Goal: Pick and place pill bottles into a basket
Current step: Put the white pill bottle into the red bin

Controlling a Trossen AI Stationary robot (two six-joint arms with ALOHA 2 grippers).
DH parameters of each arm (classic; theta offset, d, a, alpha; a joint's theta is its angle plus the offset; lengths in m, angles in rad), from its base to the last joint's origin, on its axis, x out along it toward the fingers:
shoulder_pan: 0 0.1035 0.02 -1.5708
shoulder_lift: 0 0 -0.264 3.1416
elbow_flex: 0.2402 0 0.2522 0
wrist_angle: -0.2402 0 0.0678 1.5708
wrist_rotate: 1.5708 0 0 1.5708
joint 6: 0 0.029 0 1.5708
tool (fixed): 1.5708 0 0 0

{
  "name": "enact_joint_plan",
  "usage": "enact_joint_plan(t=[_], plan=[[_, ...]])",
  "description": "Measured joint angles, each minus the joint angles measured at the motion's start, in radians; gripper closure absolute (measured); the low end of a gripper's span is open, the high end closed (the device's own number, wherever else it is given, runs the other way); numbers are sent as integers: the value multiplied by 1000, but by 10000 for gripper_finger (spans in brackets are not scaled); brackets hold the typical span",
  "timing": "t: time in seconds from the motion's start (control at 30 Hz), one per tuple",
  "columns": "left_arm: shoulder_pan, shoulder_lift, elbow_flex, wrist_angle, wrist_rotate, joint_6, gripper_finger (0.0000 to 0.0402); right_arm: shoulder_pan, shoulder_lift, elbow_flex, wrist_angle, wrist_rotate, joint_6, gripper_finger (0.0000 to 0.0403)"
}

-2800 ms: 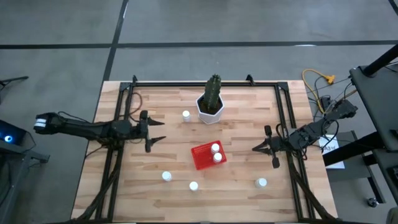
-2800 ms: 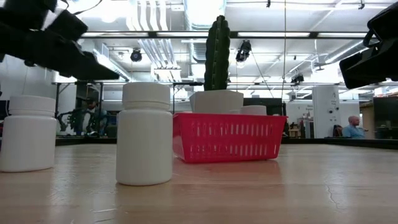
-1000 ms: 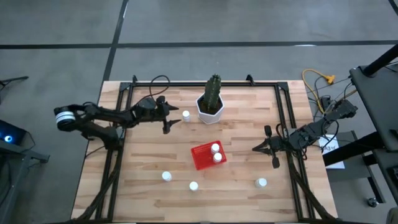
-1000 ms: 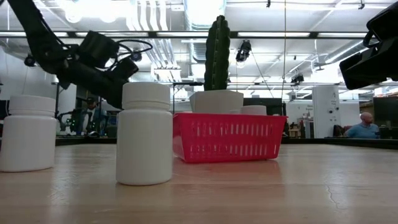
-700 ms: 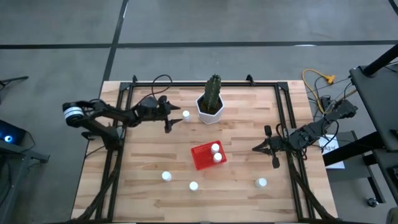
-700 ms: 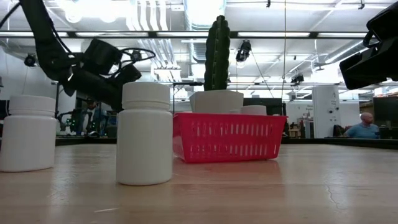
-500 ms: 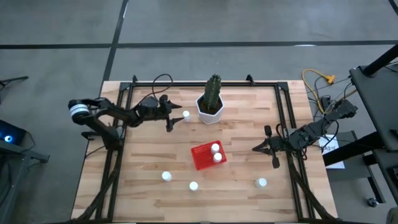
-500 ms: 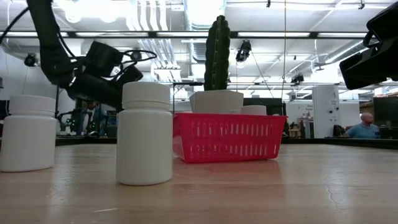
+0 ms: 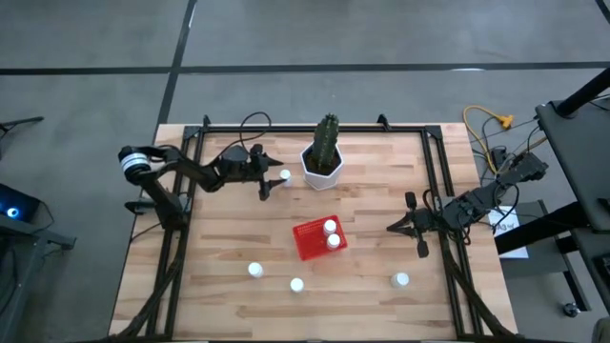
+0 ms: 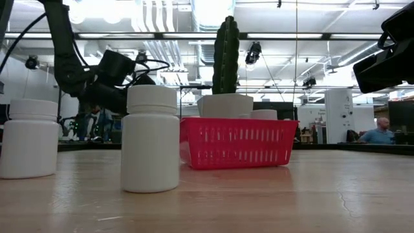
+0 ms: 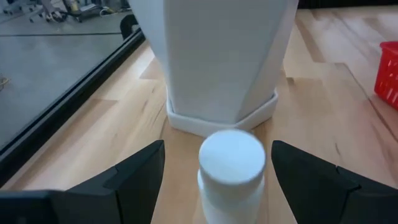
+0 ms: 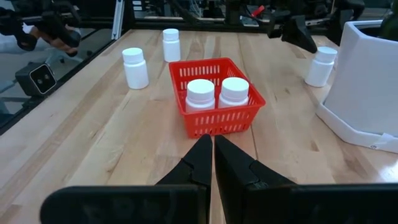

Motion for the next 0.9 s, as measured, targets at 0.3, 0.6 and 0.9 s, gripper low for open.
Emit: enact_joint_plan(t=[0.3,0.6,0.9], plan=[[2,75,44,-3,8,0,125,0,0,0,1,0,5,394],[2,116,67,-3,17,-1,125,0,0,0,0,0,3,394],[2,98,66,-2,20,-4,153,0,1,0,0,0,0,394]])
